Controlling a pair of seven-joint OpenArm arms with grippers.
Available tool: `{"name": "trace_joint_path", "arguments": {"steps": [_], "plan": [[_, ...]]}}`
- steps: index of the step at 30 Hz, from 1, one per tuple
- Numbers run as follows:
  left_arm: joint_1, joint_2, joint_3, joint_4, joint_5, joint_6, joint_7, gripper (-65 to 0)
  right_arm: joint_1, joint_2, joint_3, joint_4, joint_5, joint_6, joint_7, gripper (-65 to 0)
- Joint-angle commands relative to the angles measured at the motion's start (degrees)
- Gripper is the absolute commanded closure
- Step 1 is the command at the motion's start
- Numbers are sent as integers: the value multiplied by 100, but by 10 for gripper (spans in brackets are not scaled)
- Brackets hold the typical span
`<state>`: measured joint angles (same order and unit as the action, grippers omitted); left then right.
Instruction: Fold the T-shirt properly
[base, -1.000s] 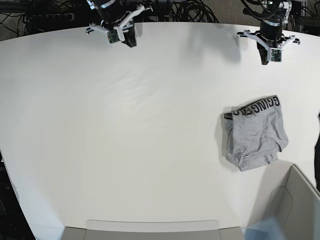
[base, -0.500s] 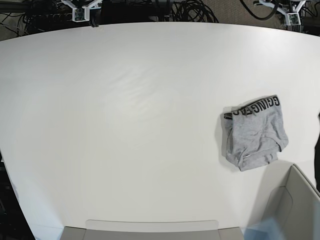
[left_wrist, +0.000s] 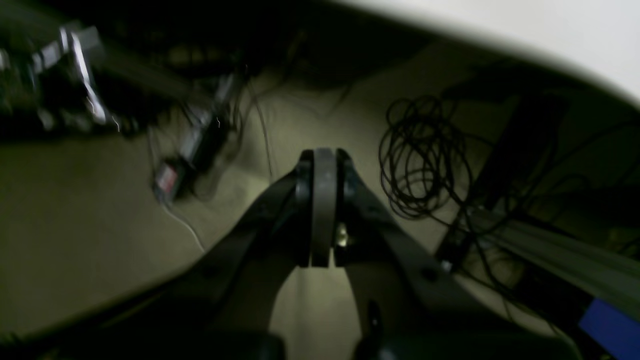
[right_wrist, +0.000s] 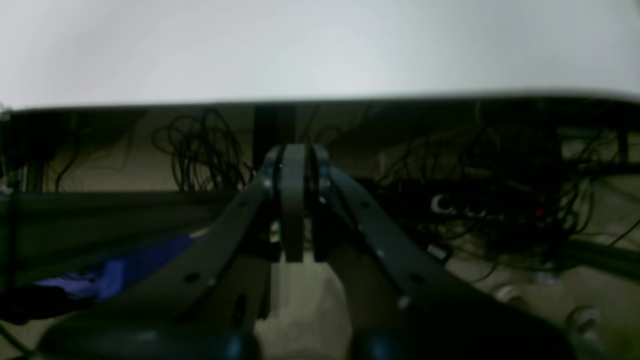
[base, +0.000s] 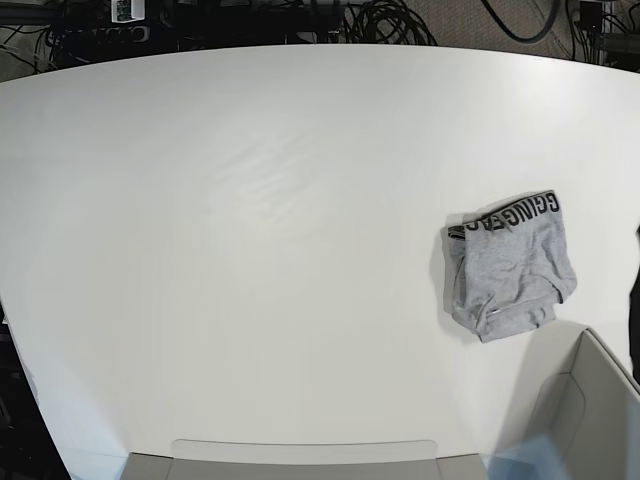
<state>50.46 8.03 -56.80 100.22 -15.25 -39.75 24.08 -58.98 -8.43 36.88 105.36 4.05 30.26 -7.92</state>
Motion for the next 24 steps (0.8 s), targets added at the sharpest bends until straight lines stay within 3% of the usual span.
{"name": "trace_joint_path", "arguments": {"steps": [1, 7, 16, 21, 24], "plan": [[84, 36, 66, -154, -27, -25, -91, 0, 12, 29, 52, -141, -137, 143, 58, -23], [-57, 36, 576, -1781, 641, -25, -1489, 0, 997, 3, 395, -1617, -1465, 275, 146, -11], [-1059, 36, 559, -4216, 2012, -25, -2667, 0, 2579, 47, 1898, -4202, -3381, 275, 1887, 0], [-1428, 10, 567, -5244, 2742, -3, -3300, 0, 3388, 161, 2909, -5433, -4577, 275, 2370, 0], [-1841, -236, 567, -6115, 3199, 498, -3326, 0, 3872, 443, 3454, -6189, -5298, 222, 2370, 0]]}}
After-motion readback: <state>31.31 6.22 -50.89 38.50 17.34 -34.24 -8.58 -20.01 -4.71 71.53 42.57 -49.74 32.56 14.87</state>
